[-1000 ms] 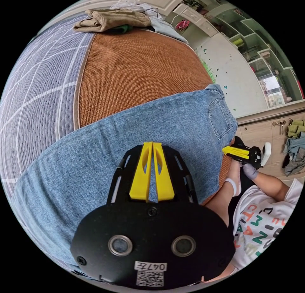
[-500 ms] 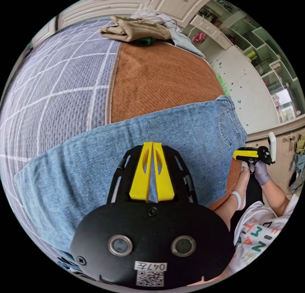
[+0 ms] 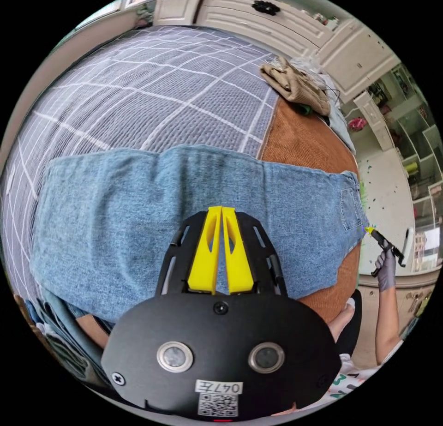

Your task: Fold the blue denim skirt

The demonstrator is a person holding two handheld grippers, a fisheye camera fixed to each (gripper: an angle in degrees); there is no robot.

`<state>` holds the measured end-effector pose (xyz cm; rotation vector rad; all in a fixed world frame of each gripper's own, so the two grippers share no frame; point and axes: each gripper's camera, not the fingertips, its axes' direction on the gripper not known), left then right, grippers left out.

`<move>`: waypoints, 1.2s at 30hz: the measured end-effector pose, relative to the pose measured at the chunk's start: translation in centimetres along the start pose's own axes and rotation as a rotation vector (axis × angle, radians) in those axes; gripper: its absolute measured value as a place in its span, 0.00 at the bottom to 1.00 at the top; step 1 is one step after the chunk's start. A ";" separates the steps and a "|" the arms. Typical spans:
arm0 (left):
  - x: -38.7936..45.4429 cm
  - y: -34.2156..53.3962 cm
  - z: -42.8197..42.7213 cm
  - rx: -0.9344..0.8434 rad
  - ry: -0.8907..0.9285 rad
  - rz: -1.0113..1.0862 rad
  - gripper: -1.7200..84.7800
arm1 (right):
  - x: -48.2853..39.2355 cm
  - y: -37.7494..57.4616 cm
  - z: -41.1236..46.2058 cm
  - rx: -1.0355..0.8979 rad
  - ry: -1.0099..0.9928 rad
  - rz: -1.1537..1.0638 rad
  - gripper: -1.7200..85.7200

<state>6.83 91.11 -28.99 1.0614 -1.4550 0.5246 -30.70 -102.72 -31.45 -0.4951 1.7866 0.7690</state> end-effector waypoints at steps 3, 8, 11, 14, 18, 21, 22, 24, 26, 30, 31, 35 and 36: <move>-1.6 -0.4 0.5 -0.032 0.061 -0.051 0.01 | -2.3 -1.3 -1.5 0.044 -0.019 -0.076 0.02; 0.3 -1.4 -0.3 -0.045 0.011 -0.013 0.01 | -6.5 -5.9 4.6 -0.138 0.124 -0.232 0.02; 1.5 -1.6 -1.9 0.009 -0.024 0.021 0.01 | -8.9 -8.4 7.3 -0.130 0.292 -0.334 0.01; 2.5 -1.8 -3.8 0.076 -0.034 0.037 0.01 | -10.2 -11.9 8.6 -0.093 0.425 -0.384 0.01; 4.8 -2.0 -5.7 0.130 -0.107 0.084 0.01 | -9.5 -19.7 9.8 -0.067 0.438 -0.334 0.01; 5.5 -2.2 -6.6 0.149 -0.157 0.089 0.01 | -8.7 -25.8 10.5 -0.088 0.430 -0.317 0.01; 5.5 -2.3 -6.9 0.151 -0.165 0.084 0.01 | -8.4 -28.1 10.7 -0.099 0.445 -0.304 0.01; 5.0 -2.6 -7.3 0.149 -0.167 0.062 0.01 | -7.6 -31.2 10.8 -0.109 0.468 -0.243 0.01; 4.3 -2.9 -7.6 0.146 -0.151 0.034 0.01 | -6.4 -33.6 10.5 -0.117 0.451 -0.141 0.01; 2.8 -3.5 -8.9 0.160 -0.079 -0.040 0.01 | -10.0 -34.7 9.0 -0.026 0.422 -0.220 0.01; 2.3 -3.6 -9.4 0.173 -0.054 -0.069 0.01 | -13.3 -33.6 8.1 0.060 0.372 -0.368 0.02; 1.1 -3.4 -11.4 0.225 0.008 -0.132 0.01 | -23.9 -31.0 7.3 0.202 0.124 -0.752 0.06; 0.7 -3.1 -12.2 0.242 0.019 -0.146 0.01 | -27.3 -31.2 7.9 0.167 0.026 -0.849 0.07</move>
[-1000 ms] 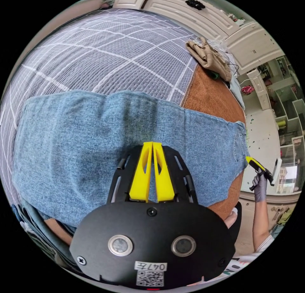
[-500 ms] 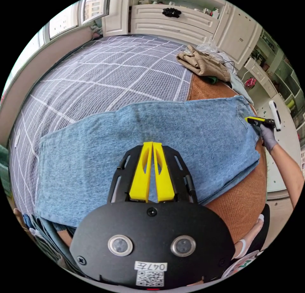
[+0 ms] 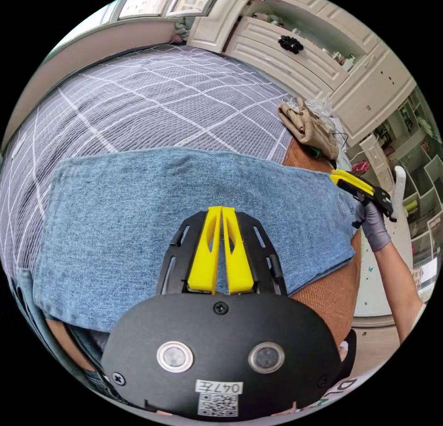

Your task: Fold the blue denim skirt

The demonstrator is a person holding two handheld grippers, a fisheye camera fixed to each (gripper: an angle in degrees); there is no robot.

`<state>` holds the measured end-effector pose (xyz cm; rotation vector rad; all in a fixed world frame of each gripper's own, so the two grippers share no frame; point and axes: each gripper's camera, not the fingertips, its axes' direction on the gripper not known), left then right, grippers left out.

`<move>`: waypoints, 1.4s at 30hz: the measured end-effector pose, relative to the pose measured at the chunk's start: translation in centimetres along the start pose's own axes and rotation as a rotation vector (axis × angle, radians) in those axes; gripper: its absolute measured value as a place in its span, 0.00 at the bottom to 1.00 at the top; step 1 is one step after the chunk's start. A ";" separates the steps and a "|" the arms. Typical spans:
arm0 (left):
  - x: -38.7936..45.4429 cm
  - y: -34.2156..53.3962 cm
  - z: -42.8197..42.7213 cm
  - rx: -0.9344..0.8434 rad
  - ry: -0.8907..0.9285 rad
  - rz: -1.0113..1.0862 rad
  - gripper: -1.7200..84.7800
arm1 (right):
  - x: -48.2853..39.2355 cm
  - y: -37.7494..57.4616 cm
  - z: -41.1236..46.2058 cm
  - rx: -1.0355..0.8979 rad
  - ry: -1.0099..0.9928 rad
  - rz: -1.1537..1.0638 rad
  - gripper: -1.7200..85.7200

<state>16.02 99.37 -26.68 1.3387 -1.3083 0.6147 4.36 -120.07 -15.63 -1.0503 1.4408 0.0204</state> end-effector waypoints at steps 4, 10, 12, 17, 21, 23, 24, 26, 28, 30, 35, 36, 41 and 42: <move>-1.7 -0.2 -2.4 0.045 0.047 -0.063 0.01 | -5.0 -8.7 3.9 -0.022 -0.265 -0.216 0.09; -3.3 -1.4 -4.2 0.093 0.101 -0.151 0.01 | -9.4 -16.2 10.2 -0.238 -0.320 -0.478 0.08; -2.6 -1.8 -4.6 0.110 0.102 -0.150 0.01 | -9.9 -16.9 11.4 -0.299 -0.337 -0.507 0.04; 1.4 -3.0 -6.7 0.194 0.056 -0.098 0.01 | -10.3 -16.0 8.4 -0.258 -0.368 -0.508 0.02; 5.9 -3.8 -9.8 0.306 -0.002 -0.050 0.01 | -14.0 -9.7 0.7 -0.129 -0.304 -0.516 0.01; 8.9 -3.9 -12.7 0.394 -0.049 0.000 0.01 | -17.4 -5.4 -1.8 -0.131 -0.197 -0.528 0.01; 11.6 -3.7 -14.5 0.461 -0.081 0.044 0.01 | -19.8 -2.4 -2.8 -0.152 -0.123 -0.529 0.01; 16.3 -3.4 -15.1 0.527 -0.122 0.151 0.01 | -23.3 1.8 -3.2 -0.191 -0.035 -0.526 0.01; 21.7 -4.9 -11.5 0.434 -0.196 0.250 0.01 | -26.3 5.5 -3.2 -0.215 -0.046 -0.458 0.01; 24.0 -6.8 -7.1 0.296 -0.212 0.278 0.01 | -27.5 6.8 -3.5 -0.191 -0.116 -0.380 0.01; 23.7 -11.6 5.6 -0.101 -0.068 0.267 0.01 | -28.5 8.3 -2.1 -0.244 -0.314 -0.422 0.02; 23.0 -12.4 8.7 -0.193 -0.022 0.249 0.01 | -27.1 8.4 -2.0 -0.234 -0.365 -0.400 0.03; 22.6 -15.1 13.0 -0.258 0.050 0.208 0.01 | -12.5 9.3 -2.8 -0.034 -0.080 0.086 0.12; 23.0 -15.6 13.7 -0.261 0.038 0.220 0.01 | -8.3 9.8 -1.8 -0.061 0.068 0.223 0.15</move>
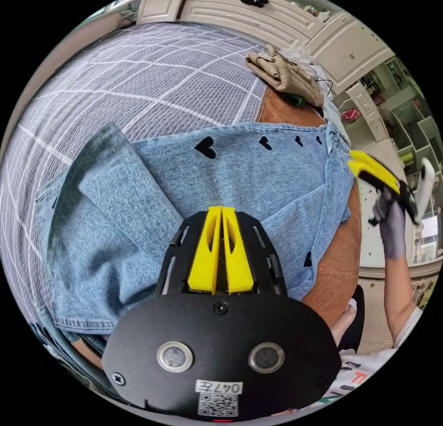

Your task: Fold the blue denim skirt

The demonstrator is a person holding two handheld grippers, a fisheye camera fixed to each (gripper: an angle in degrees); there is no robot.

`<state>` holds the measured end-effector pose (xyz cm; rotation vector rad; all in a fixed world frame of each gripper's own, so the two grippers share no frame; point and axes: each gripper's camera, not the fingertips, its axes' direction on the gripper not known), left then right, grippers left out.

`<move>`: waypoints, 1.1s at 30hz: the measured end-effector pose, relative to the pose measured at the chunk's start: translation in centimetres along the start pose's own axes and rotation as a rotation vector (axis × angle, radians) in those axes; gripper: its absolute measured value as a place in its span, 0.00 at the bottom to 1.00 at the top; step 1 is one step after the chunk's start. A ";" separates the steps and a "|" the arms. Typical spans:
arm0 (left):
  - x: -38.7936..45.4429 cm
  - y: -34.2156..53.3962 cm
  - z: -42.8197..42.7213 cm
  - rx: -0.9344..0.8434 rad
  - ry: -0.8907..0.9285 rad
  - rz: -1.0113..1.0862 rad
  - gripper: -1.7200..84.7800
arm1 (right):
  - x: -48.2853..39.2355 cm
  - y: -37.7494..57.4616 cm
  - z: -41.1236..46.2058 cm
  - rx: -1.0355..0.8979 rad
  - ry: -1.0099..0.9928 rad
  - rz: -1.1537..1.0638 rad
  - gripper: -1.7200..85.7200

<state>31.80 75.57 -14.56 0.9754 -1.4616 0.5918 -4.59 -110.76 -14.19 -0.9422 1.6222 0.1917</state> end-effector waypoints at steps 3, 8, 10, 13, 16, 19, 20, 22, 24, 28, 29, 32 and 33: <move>0.4 -1.9 1.0 -0.010 -0.026 0.026 0.01 | 8.2 -0.4 5.0 -0.154 0.251 0.221 0.18; -0.6 -4.1 1.8 0.002 -0.019 0.047 0.01 | 13.0 2.5 13.5 -0.431 0.222 0.376 0.11; -2.0 -4.9 1.8 0.008 0.011 0.039 0.01 | 12.8 4.8 12.9 -0.377 0.245 0.428 0.03; -3.7 -5.6 1.4 0.014 0.034 0.024 0.01 | 12.0 9.4 8.3 -0.196 0.234 0.410 0.01; -4.6 -6.4 0.7 0.011 0.017 0.032 0.01 | 12.3 18.5 0.6 0.014 0.218 0.525 0.01; -5.7 -6.9 -0.5 0.022 -0.001 0.026 0.01 | 12.7 31.5 -4.8 0.148 0.148 0.772 0.01; -6.0 -6.9 -0.9 0.027 -0.001 0.022 0.01 | 12.5 34.2 -5.3 0.163 0.130 0.815 0.01; -7.1 -6.9 -2.6 0.057 0.008 0.006 0.01 | 10.8 42.6 -4.7 0.115 0.095 0.937 0.01; -8.8 -6.3 -4.7 0.093 0.044 -0.042 0.01 | 9.4 46.7 -3.0 0.024 0.094 0.977 0.01; -15.2 -1.0 -14.0 0.280 0.065 -0.196 0.02 | 7.6 51.6 1.3 -0.105 0.099 0.977 0.01; -16.3 0.1 -15.4 0.303 0.052 -0.218 0.02 | 7.5 52.0 1.9 -0.122 0.101 0.968 0.01; -22.2 5.5 -20.1 0.385 0.037 -0.336 0.03 | 7.8 54.5 4.6 -0.132 0.067 0.986 0.01; -24.6 7.1 -21.0 0.400 0.063 -0.382 0.04 | 7.8 55.4 5.1 -0.116 0.057 1.001 0.01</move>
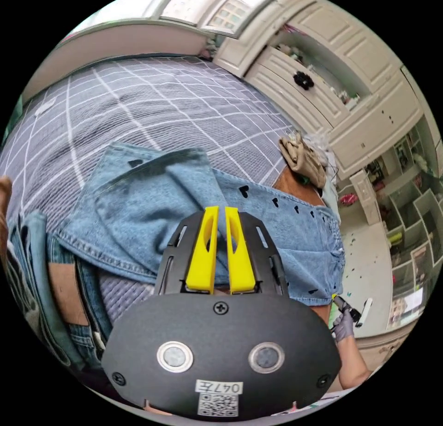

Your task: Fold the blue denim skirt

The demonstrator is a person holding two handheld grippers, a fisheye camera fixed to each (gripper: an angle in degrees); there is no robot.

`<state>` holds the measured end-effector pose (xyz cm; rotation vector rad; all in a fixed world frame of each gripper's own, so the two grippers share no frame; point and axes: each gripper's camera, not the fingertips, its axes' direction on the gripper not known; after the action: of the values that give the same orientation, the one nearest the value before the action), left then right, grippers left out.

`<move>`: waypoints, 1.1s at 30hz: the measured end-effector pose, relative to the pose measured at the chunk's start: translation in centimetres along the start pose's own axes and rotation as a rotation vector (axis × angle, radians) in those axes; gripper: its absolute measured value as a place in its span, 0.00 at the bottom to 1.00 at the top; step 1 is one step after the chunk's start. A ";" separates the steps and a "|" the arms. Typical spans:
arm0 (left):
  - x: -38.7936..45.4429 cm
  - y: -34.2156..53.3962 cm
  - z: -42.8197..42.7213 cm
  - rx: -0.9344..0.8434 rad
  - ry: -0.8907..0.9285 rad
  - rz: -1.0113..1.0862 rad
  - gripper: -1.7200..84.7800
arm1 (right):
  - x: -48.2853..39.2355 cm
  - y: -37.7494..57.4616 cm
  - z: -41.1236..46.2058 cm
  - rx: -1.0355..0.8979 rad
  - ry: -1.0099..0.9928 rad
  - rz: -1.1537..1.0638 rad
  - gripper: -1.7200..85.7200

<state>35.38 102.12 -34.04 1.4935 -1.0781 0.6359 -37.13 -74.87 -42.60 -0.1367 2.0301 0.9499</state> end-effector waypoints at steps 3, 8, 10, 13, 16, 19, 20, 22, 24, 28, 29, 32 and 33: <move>-6.0 -0.2 -2.8 0.046 0.014 -0.138 0.06 | 0.9 0.9 1.5 -0.011 -0.005 0.003 0.01; -15.1 2.9 -6.6 0.158 -0.060 -0.452 0.08 | 4.3 3.7 3.9 0.014 -0.116 0.103 0.01; -17.8 3.5 -6.2 0.099 -0.100 -0.532 0.13 | 6.0 5.4 5.5 0.049 -0.192 0.180 0.01; -19.4 3.1 -6.9 0.068 -0.109 -0.544 0.15 | 6.2 6.9 7.1 0.085 -0.178 0.177 0.01; -20.3 3.0 -8.6 0.072 -0.103 -0.555 0.17 | 4.9 7.8 8.4 0.099 -0.076 0.077 0.01; -21.2 2.7 -9.9 0.074 -0.083 -0.561 0.18 | 4.4 8.5 9.8 0.104 -0.031 0.030 0.01; -21.4 2.6 -10.1 0.073 -0.081 -0.561 0.18 | 4.5 8.7 10.1 0.106 -0.033 0.030 0.01; -22.2 2.4 -11.0 0.072 -0.069 -0.571 0.19 | 5.0 9.3 11.2 0.116 -0.056 0.040 0.01; -22.3 2.4 -11.6 0.073 -0.061 -0.569 0.20 | 5.5 9.8 12.0 0.123 -0.074 0.045 0.01; -21.8 1.5 -10.9 0.066 -0.078 -0.535 0.18 | 6.0 10.4 13.8 0.130 -0.092 0.049 0.01; -21.7 1.2 -10.5 0.061 -0.091 -0.525 0.17 | 6.1 10.5 14.1 0.131 -0.094 0.050 0.01; -20.4 0.5 -9.7 0.050 -0.181 -0.487 0.08 | 6.6 10.8 15.3 0.137 -0.114 0.056 0.01; -20.1 0.2 -9.7 0.053 -0.150 -0.471 0.05 | 6.8 10.9 15.8 0.139 -0.122 0.058 0.01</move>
<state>28.11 117.00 -49.02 1.7848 -0.7801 0.2255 -35.38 -55.01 -46.73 0.0544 1.9887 0.8295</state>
